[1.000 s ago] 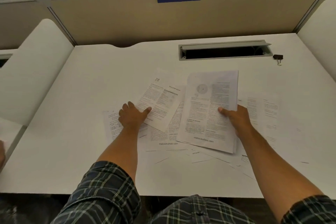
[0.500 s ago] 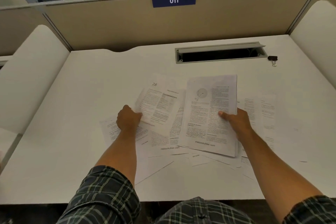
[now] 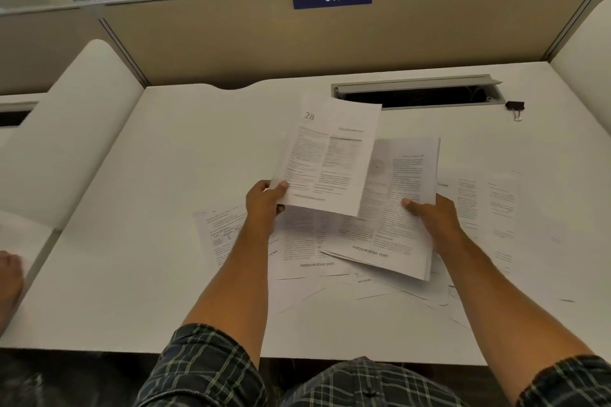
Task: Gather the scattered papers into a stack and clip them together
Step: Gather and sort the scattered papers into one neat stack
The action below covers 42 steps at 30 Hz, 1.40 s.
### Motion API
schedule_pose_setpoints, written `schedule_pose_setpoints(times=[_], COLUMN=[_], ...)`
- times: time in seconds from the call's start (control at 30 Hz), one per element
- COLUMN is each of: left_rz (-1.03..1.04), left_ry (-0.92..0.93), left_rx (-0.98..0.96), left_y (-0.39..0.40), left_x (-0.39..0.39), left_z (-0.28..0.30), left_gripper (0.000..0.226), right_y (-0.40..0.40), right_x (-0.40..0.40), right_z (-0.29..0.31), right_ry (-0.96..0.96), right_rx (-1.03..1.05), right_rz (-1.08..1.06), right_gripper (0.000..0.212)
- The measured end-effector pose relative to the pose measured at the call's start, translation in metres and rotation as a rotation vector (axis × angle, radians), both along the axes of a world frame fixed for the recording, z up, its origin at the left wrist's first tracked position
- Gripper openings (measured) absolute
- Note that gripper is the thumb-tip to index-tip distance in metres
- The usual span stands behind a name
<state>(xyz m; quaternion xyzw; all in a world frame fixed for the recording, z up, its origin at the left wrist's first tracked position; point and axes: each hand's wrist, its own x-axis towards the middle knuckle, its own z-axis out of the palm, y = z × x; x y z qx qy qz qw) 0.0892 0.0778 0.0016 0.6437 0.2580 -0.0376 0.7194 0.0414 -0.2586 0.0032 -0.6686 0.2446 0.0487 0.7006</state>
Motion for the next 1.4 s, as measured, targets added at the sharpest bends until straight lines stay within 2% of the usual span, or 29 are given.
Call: schedule_pose_setpoints(times=[0.1, 0.17, 0.23, 0.37, 0.53, 0.67, 0.8, 0.87, 0.93, 1.0, 1.03, 1.1, 1.17, 1.27, 1.4], left_rz=[-0.314, -0.527, -0.616, -0.504, -0.497, -0.563, -0.581, -0.584, -0.603, -0.618, -0.616, -0.590, -0.559, -0.547, -0.591], left_ry=[0.066, 0.105, 0.089, -0.016, -0.056, -0.068, -0.116, -0.121, -0.113, -0.120, -0.127, -0.156, -0.187, -0.203, -0.197], left_rx=[-0.077, -0.011, -0.008, -0.087, -0.041, -0.028, -0.043, -0.069, -0.062, -0.006, 0.016, 0.031, 0.023, 0.077, 0.095], left_y=[-0.006, -0.009, -0.014, -0.025, -0.033, -0.041, -0.051, -0.055, -0.060, -0.066, -0.068, -0.072, -0.075, -0.078, -0.077], left_x=[-0.005, -0.008, -0.011, -0.010, -0.009, -0.012, -0.013, -0.013, -0.015, -0.017, -0.018, -0.018, -0.016, -0.015, -0.024], left_z=[0.004, 0.006, 0.008, 0.020, 0.024, 0.032, 0.043, 0.045, 0.047, 0.050, 0.052, 0.056, 0.062, 0.067, 0.057], left_gripper=[0.019, 0.035, 0.048, 0.048, 0.051, 0.055, 0.073, 0.072, 0.061, 0.056, 0.055, 0.054, 0.052, 0.048, 0.051], right_y=[0.005, 0.006, 0.006, 0.008, 0.011, 0.013, 0.014, 0.015, 0.015, 0.016, 0.016, 0.014, 0.011, 0.006, 0.002], right_x=[0.006, 0.008, 0.008, 0.002, -0.001, 0.002, 0.003, 0.004, 0.005, 0.006, 0.006, 0.008, 0.012, 0.017, 0.010], right_z=[0.006, 0.009, 0.012, 0.018, 0.023, 0.035, 0.045, 0.050, 0.054, 0.059, 0.062, 0.063, 0.067, 0.068, 0.053], right_ry=[-0.016, -0.035, -0.039, -0.056, -0.090, -0.130, -0.167, -0.203, -0.255, -0.311, -0.336, -0.386, -0.463, -0.569, -0.487], right_rx=[0.023, 0.040, 0.087, 0.151, 0.201, 0.187, 0.138, 0.187, 0.307, 0.283, 0.201, 0.064, 0.038, 0.054, 0.014], right_rz=[0.042, 0.074, 0.102, 0.160, 0.162, 0.113, 0.127, 0.146, 0.211, 0.281, 0.286, 0.244, 0.207, 0.219, 0.260], right_gripper=[0.044, 0.046, 0.046, 0.046, 0.045, 0.027, 0.015, 0.026, 0.053, 0.069, 0.068, 0.047, 0.036, 0.040, 0.041])
